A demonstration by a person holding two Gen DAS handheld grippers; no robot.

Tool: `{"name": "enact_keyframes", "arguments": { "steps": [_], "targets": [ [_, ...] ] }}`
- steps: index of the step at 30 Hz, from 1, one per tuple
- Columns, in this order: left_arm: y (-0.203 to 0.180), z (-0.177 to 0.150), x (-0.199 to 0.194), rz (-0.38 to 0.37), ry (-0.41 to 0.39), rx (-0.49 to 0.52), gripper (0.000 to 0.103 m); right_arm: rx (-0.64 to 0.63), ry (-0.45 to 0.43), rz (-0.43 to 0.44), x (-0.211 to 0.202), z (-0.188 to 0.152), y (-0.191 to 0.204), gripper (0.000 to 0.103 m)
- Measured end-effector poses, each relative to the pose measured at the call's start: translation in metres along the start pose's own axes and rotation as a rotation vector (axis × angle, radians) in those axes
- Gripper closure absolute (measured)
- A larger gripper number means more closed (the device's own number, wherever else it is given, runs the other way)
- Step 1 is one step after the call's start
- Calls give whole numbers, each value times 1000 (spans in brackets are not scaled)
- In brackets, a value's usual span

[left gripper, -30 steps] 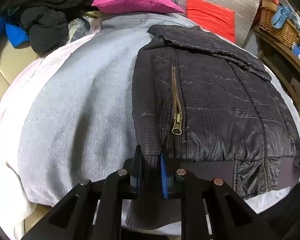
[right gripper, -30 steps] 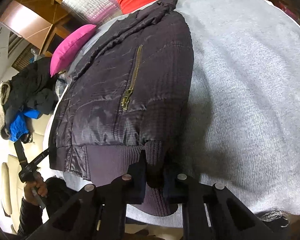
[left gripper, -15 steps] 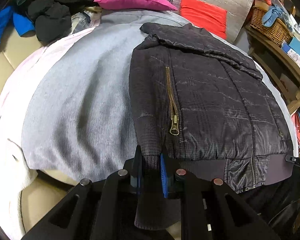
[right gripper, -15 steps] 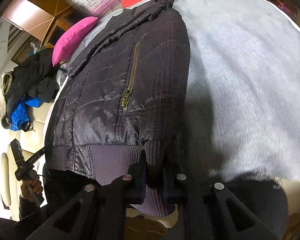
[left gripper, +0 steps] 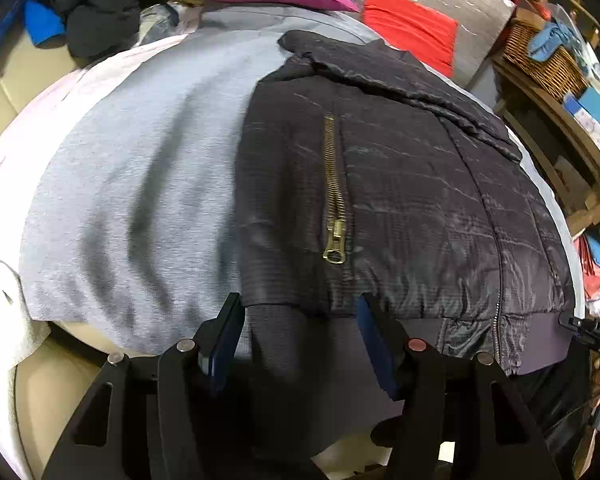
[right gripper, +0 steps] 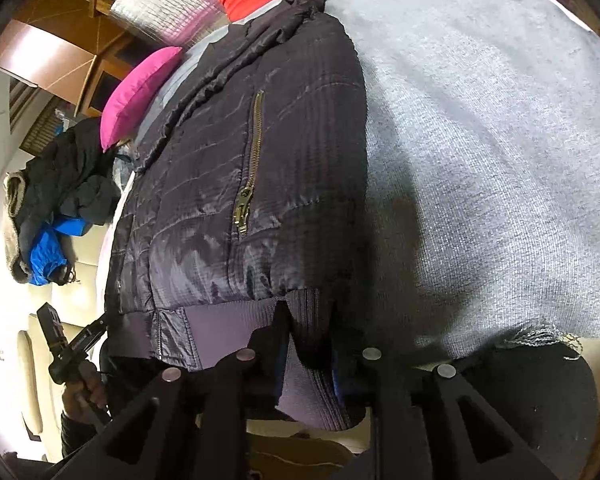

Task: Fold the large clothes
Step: 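Lift the held hem with both grippers and fold it toward the collar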

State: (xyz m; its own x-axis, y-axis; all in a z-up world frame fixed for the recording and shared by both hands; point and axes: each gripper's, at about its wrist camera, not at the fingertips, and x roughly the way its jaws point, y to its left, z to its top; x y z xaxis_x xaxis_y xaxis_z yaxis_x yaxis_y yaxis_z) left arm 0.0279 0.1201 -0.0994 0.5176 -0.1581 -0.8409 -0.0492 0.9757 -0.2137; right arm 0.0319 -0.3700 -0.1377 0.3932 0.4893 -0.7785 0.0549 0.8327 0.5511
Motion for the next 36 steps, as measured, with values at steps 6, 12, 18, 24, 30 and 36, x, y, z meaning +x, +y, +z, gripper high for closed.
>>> {"name": "enact_keyframes", "arguments": {
  "steps": [6, 12, 18, 24, 30, 36],
  "targets": [
    [-2, 0, 3, 12, 6, 6, 43, -8, -1, 2, 1, 0, 0, 68],
    [7, 0, 5, 30, 21, -26, 77, -76, -3, -7, 7, 0, 17, 35],
    [9, 0, -1, 19, 10, -11, 85, 2, -5, 20, 1, 0, -2, 88],
    [15, 5, -21, -33, -17, -22, 87, -17, -28, 80, -18, 4, 4, 92],
    [15, 6, -19, -27, -6, -30, 87, -16, -34, 106, -20, 6, 3, 93],
    [8, 8, -28, -22, -32, -21, 87, 30, -50, 162, -27, 2, -4, 93]
  ]
}}
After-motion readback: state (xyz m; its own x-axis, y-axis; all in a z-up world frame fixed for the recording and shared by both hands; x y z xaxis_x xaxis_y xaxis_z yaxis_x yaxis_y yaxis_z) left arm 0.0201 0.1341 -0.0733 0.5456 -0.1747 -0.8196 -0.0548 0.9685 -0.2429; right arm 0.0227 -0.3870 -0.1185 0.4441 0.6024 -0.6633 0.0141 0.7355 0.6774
